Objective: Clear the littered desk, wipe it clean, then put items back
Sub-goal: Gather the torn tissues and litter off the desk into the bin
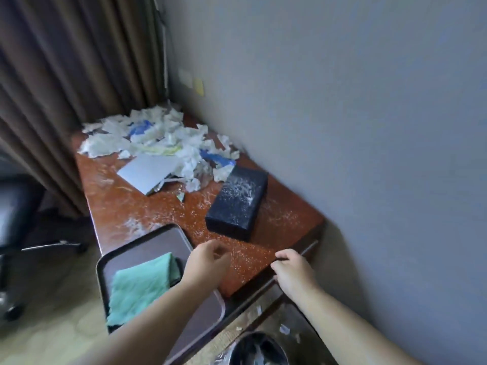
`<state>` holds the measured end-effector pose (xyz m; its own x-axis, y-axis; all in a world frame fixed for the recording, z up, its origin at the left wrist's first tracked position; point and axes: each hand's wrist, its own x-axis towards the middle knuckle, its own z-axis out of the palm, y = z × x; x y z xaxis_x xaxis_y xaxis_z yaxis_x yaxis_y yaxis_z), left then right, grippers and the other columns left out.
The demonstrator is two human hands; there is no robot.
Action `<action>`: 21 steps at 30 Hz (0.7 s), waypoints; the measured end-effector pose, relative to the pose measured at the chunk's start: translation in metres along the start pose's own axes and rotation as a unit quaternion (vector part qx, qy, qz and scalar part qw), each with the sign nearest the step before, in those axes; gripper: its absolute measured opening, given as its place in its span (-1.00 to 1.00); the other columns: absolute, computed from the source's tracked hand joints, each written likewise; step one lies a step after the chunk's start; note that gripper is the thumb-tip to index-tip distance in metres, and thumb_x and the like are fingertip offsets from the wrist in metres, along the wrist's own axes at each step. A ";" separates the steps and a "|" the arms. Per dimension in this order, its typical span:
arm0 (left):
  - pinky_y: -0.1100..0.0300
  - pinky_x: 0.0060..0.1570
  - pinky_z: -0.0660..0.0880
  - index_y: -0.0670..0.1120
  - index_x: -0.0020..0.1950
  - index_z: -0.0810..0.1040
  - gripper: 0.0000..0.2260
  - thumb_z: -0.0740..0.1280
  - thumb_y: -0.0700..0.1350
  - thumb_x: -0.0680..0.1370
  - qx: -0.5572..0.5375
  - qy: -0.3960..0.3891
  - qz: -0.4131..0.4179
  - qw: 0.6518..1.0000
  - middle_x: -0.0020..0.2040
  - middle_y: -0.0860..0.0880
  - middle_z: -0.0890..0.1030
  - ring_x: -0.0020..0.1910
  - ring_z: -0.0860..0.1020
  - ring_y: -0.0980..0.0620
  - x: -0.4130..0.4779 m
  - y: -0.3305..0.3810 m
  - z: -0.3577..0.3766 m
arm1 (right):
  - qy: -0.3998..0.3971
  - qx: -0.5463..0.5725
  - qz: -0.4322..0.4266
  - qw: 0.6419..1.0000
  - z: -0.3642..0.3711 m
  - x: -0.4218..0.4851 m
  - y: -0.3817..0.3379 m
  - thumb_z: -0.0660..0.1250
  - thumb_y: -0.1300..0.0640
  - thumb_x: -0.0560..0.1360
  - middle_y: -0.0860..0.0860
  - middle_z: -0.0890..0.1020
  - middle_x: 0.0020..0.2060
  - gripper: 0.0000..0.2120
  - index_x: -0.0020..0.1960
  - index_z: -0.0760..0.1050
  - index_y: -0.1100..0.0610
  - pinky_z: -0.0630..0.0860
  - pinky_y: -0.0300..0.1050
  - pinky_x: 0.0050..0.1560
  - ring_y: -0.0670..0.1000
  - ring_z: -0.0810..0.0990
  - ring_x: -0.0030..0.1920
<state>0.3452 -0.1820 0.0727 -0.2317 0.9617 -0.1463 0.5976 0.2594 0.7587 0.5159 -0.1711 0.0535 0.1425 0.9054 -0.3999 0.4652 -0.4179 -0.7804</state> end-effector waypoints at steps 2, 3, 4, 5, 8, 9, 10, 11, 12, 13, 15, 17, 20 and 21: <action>0.22 -0.14 0.45 -0.02 -0.13 0.57 -0.94 0.33 -0.16 0.49 0.018 0.013 -0.002 1.000 -0.15 0.04 0.62 -0.14 0.57 0.05 -0.004 -0.008 -0.028 | -0.019 -0.026 -0.031 0.999 0.009 -0.012 -0.021 0.26 0.16 0.46 0.00 0.59 0.01 -0.83 0.05 0.46 0.01 0.54 -0.01 0.08 0.07 0.62 -0.05; 0.21 -0.13 0.46 -0.03 -0.14 0.57 -0.95 0.32 -0.15 0.49 0.030 0.013 0.003 0.999 -0.15 0.03 0.62 -0.13 0.57 0.04 -0.003 -0.011 -0.041 | -0.025 -0.038 -0.043 0.998 0.015 -0.018 -0.030 0.26 0.15 0.47 0.00 0.59 0.03 -0.82 0.07 0.46 0.02 0.54 -0.01 0.09 0.07 0.61 -0.03; 0.18 -0.11 0.47 -0.06 -0.13 0.58 -0.95 0.32 -0.15 0.49 0.043 0.012 0.010 0.999 -0.15 0.01 0.63 -0.13 0.58 0.02 -0.001 -0.015 -0.053 | -0.029 -0.048 -0.054 0.997 0.021 -0.023 -0.039 0.25 0.15 0.48 0.00 0.59 0.03 -0.80 0.10 0.47 0.03 0.55 -0.03 0.07 0.06 0.61 -0.03; 0.15 -0.09 0.48 -0.09 -0.11 0.59 -0.93 0.32 -0.14 0.49 0.053 0.011 0.019 0.998 -0.14 -0.01 0.63 -0.11 0.58 0.00 0.003 -0.018 -0.065 | -0.034 -0.061 -0.066 0.995 0.027 -0.028 -0.048 0.24 0.15 0.50 0.00 0.59 0.00 -0.79 0.13 0.47 0.04 0.55 -0.08 0.02 0.04 0.61 -0.04; 0.18 -0.09 0.47 -0.10 -0.01 0.60 -0.87 0.30 -0.15 0.51 0.078 0.019 0.052 0.995 -0.07 0.01 0.62 -0.09 0.55 0.02 0.016 -0.029 -0.104 | -0.038 -0.105 -0.106 0.988 0.049 -0.037 -0.075 0.22 0.15 0.51 -0.03 0.60 -0.16 -0.79 0.13 0.46 0.02 0.50 -0.16 -0.18 0.01 0.60 -0.15; 0.21 -0.09 0.45 -0.09 0.03 0.60 -0.85 0.29 -0.15 0.51 0.086 0.022 0.063 0.994 -0.04 0.02 0.61 -0.08 0.53 0.04 0.021 -0.035 -0.118 | -0.034 -0.117 -0.117 0.986 0.058 -0.038 -0.084 0.22 0.15 0.51 -0.03 0.59 -0.18 -0.79 0.13 0.47 0.03 0.47 -0.17 -0.23 0.02 0.58 -0.19; 0.23 -0.09 0.44 -0.08 0.06 0.60 -0.84 0.29 -0.15 0.52 0.093 0.024 0.069 0.993 -0.02 0.02 0.60 -0.07 0.52 0.04 0.027 -0.044 -0.132 | -0.029 -0.126 -0.123 0.984 0.070 -0.040 -0.094 0.22 0.15 0.51 -0.03 0.57 -0.18 -0.78 0.14 0.47 0.04 0.44 -0.17 -0.25 0.02 0.55 -0.21; 0.23 -0.09 0.43 -0.07 0.09 0.59 -0.82 0.29 -0.14 0.52 0.099 0.023 0.071 0.992 0.01 0.02 0.60 -0.06 0.52 0.04 0.033 -0.054 -0.146 | -0.022 -0.138 -0.127 0.982 0.083 -0.040 -0.105 0.22 0.14 0.52 -0.02 0.57 -0.15 -0.78 0.16 0.46 0.05 0.43 -0.17 -0.25 0.02 0.54 -0.21; 0.23 -0.08 0.44 -0.07 0.10 0.59 -0.81 0.29 -0.13 0.52 0.107 0.021 0.071 0.991 0.03 0.02 0.60 -0.05 0.53 0.04 0.038 -0.066 -0.161 | -0.014 -0.153 -0.128 0.980 0.099 -0.040 -0.115 0.22 0.14 0.52 -0.01 0.57 -0.10 -0.77 0.17 0.46 0.05 0.44 -0.16 -0.22 0.03 0.55 -0.17; 0.21 -0.07 0.46 -0.06 0.11 0.59 -0.81 0.30 -0.12 0.52 0.116 0.016 0.069 0.991 0.05 0.02 0.61 -0.05 0.53 0.04 0.044 -0.079 -0.177 | -0.006 -0.169 -0.128 0.977 0.117 -0.041 -0.126 0.22 0.13 0.52 0.00 0.58 -0.04 -0.76 0.17 0.47 0.06 0.46 -0.15 -0.16 0.04 0.56 -0.11; 0.20 -0.02 0.48 -0.07 0.14 0.58 -0.78 0.29 -0.13 0.51 0.140 -0.005 0.065 0.988 0.08 0.00 0.61 -0.05 0.53 0.04 0.054 -0.109 -0.212 | 0.003 -0.187 -0.119 0.975 0.161 -0.046 -0.148 0.21 0.12 0.52 0.01 0.58 0.05 -0.76 0.18 0.47 0.06 0.47 -0.15 -0.04 0.03 0.54 -0.04; 0.22 0.03 0.46 -0.07 0.20 0.56 -0.74 0.28 -0.12 0.53 0.174 -0.027 0.064 0.982 0.13 0.00 0.59 0.03 0.54 0.03 0.066 -0.138 -0.252 | -0.002 -0.189 -0.109 0.976 0.209 -0.053 -0.168 0.20 0.12 0.52 0.00 0.55 0.00 -0.76 0.17 0.47 0.05 0.49 -0.13 -0.07 0.02 0.53 -0.09; 0.21 0.07 0.47 -0.06 0.24 0.54 -0.72 0.28 -0.10 0.54 0.205 -0.030 0.060 0.977 0.18 -0.01 0.58 0.11 0.54 0.02 0.086 -0.173 -0.313 | -0.022 -0.187 -0.112 0.976 0.272 -0.064 -0.201 0.20 0.10 0.54 -0.04 0.52 -0.13 -0.80 0.15 0.47 0.03 0.44 -0.18 -0.34 -0.02 0.51 -0.25; 0.20 0.06 0.48 -0.06 0.24 0.54 -0.72 0.28 -0.11 0.53 0.208 -0.026 0.059 0.976 0.17 -0.01 0.58 0.11 0.55 0.02 0.093 -0.181 -0.330 | -0.026 -0.187 -0.117 0.975 0.288 -0.066 -0.211 0.21 0.10 0.54 -0.05 0.50 -0.12 -0.81 0.14 0.46 0.03 0.40 -0.21 -0.37 -0.03 0.49 -0.26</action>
<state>-0.0378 -0.1684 0.1312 -0.1098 0.9875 -0.1128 0.8799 0.1493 0.4510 0.1570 -0.1646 0.1063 -0.0457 0.9636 -0.2632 0.7676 -0.1347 -0.6266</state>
